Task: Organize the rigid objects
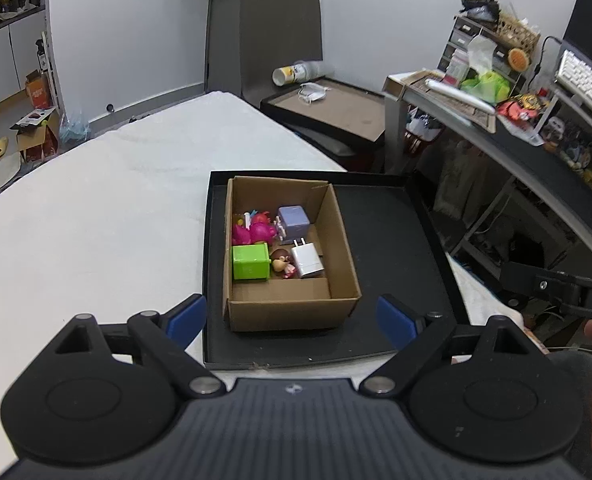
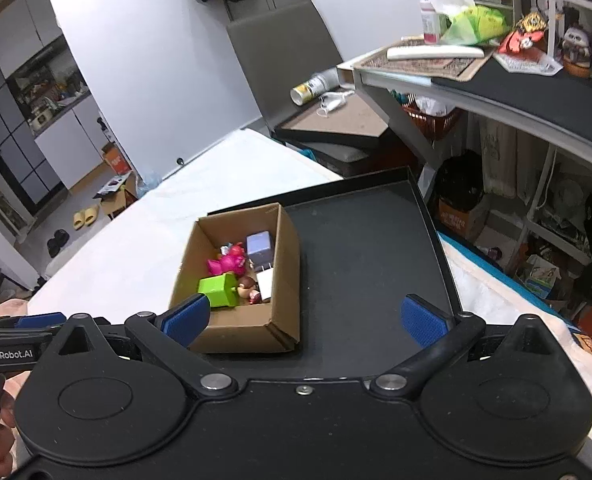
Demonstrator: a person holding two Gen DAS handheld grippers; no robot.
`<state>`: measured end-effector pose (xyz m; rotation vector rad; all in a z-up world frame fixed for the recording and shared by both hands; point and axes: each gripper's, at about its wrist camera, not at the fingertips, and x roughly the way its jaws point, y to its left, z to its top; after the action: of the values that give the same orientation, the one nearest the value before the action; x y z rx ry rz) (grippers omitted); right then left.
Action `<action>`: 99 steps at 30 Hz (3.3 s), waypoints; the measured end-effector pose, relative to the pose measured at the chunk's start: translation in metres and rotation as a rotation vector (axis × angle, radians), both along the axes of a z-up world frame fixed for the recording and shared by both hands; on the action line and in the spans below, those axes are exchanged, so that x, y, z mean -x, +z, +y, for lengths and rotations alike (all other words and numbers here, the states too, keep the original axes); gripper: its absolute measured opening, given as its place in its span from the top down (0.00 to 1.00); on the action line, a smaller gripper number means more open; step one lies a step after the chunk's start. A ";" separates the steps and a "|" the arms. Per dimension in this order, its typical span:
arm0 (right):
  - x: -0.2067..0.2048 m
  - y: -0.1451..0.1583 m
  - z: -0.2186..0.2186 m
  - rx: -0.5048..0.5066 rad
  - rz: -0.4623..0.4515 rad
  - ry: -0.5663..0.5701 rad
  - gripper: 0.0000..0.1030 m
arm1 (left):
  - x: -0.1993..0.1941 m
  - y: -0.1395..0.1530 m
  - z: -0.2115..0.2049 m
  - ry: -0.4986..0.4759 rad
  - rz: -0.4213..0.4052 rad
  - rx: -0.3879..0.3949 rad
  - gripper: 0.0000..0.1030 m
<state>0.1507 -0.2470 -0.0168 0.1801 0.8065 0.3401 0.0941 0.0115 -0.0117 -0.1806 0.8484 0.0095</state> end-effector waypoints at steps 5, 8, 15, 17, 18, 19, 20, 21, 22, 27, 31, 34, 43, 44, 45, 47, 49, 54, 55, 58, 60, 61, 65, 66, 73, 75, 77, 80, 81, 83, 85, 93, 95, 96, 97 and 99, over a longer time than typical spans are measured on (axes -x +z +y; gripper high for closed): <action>0.019 0.011 -0.002 0.000 -0.028 0.010 0.00 | 0.017 0.011 -0.001 0.011 -0.032 0.013 0.11; 0.027 0.015 -0.004 0.003 -0.039 0.007 0.00 | 0.026 0.016 -0.004 0.010 -0.043 0.007 0.10; 0.049 0.027 -0.013 0.008 -0.076 -0.017 0.00 | 0.047 0.027 -0.010 0.003 -0.083 0.012 0.07; 0.054 0.031 -0.016 0.012 -0.084 -0.022 0.00 | 0.052 0.029 -0.012 0.002 -0.089 0.018 0.06; 0.056 0.033 -0.017 0.015 -0.087 -0.025 0.00 | 0.055 0.031 -0.013 0.000 -0.092 0.021 0.05; 0.058 0.034 -0.018 0.018 -0.089 -0.029 0.00 | 0.059 0.033 -0.015 -0.002 -0.095 0.021 0.04; 0.061 0.036 -0.019 0.019 -0.093 -0.031 0.00 | 0.062 0.034 -0.016 -0.004 -0.099 0.018 0.04; 0.064 0.037 -0.020 0.019 -0.096 -0.031 0.00 | 0.066 0.036 -0.018 -0.006 -0.103 0.015 0.03; 0.067 0.039 -0.021 0.016 -0.097 -0.031 0.00 | 0.069 0.038 -0.018 -0.005 -0.106 0.015 0.03; 0.081 0.045 -0.024 0.016 -0.102 -0.034 0.00 | 0.088 0.051 -0.024 -0.017 -0.137 0.014 0.03; 0.093 0.050 -0.025 0.028 -0.119 -0.031 0.00 | 0.100 0.055 -0.028 -0.013 -0.153 0.017 0.03; 0.099 0.052 -0.027 0.018 -0.123 -0.033 0.00 | 0.107 0.055 -0.030 -0.009 -0.155 0.026 0.03; 0.113 0.055 -0.032 0.013 -0.137 -0.031 0.00 | 0.120 0.058 -0.036 -0.026 -0.164 0.013 0.03; 0.113 0.054 -0.032 0.012 -0.134 -0.030 0.00 | 0.121 0.057 -0.036 -0.027 -0.163 0.014 0.03; 0.113 0.054 -0.032 0.011 -0.131 -0.027 0.00 | 0.122 0.057 -0.036 -0.027 -0.164 0.018 0.03; 0.111 0.053 -0.032 0.014 -0.125 -0.027 0.00 | 0.123 0.056 -0.036 -0.028 -0.166 0.019 0.03; 0.111 0.051 -0.031 0.020 -0.120 -0.030 0.00 | 0.122 0.056 -0.036 -0.024 -0.163 0.016 0.03; 0.111 0.049 -0.028 0.034 -0.116 -0.027 0.00 | 0.119 0.053 -0.034 -0.023 -0.153 0.016 0.03; 0.111 0.048 -0.028 0.034 -0.115 -0.025 0.00 | 0.118 0.053 -0.034 -0.023 -0.150 0.015 0.03; 0.111 0.047 -0.026 0.038 -0.115 -0.015 0.00 | 0.118 0.052 -0.034 -0.017 -0.146 0.013 0.03; 0.112 0.047 -0.025 0.044 -0.120 -0.009 0.00 | 0.118 0.051 -0.034 -0.016 -0.143 0.008 0.03; 0.111 0.047 -0.024 0.046 -0.121 -0.007 0.00 | 0.118 0.051 -0.034 -0.015 -0.141 0.006 0.03; 0.112 0.046 -0.024 0.053 -0.126 -0.010 0.00 | 0.117 0.051 -0.036 -0.019 -0.139 0.000 0.03; 0.112 0.046 -0.024 0.056 -0.125 -0.012 0.00 | 0.117 0.051 -0.036 -0.021 -0.138 0.000 0.03; 0.111 0.045 -0.023 0.065 -0.120 -0.014 0.00 | 0.114 0.049 -0.037 -0.024 -0.125 0.004 0.03; 0.111 0.045 -0.023 0.068 -0.122 -0.013 0.00 | 0.114 0.048 -0.037 -0.026 -0.125 0.013 0.03; 0.112 0.045 -0.023 0.069 -0.122 -0.011 0.00 | 0.115 0.048 -0.038 -0.025 -0.128 0.003 0.03; 0.111 0.044 -0.023 0.069 -0.118 -0.009 0.00 | 0.115 0.048 -0.039 -0.026 -0.122 0.001 0.03; 0.111 0.044 -0.023 0.069 -0.116 -0.009 0.00 | 0.115 0.048 -0.039 -0.027 -0.124 -0.003 0.03; 0.111 0.044 -0.023 0.072 -0.116 -0.009 0.00 | 0.116 0.049 -0.041 -0.030 -0.126 -0.007 0.03; 0.111 0.044 -0.023 0.074 -0.119 -0.007 0.00 | 0.116 0.049 -0.042 -0.032 -0.126 -0.008 0.03; 0.112 0.043 -0.023 0.079 -0.118 -0.003 0.00 | 0.116 0.048 -0.044 -0.040 -0.121 -0.017 0.03; 0.112 0.043 -0.023 0.078 -0.119 -0.002 0.00 | 0.116 0.048 -0.044 -0.040 -0.120 -0.017 0.03; 0.112 0.043 -0.023 0.078 -0.119 -0.002 0.00 | 0.116 0.048 -0.044 -0.040 -0.120 -0.017 0.03; 0.112 0.043 -0.022 0.078 -0.118 -0.003 0.00 | 0.116 0.048 -0.045 -0.040 -0.120 -0.019 0.03; 0.112 0.042 -0.022 0.081 -0.117 -0.005 0.00 | 0.116 0.048 -0.045 -0.037 -0.120 -0.022 0.03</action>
<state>0.0392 -0.2690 0.0256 0.0859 0.7028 0.3104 -0.0216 -0.0332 0.0367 -0.1435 0.7315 -0.0264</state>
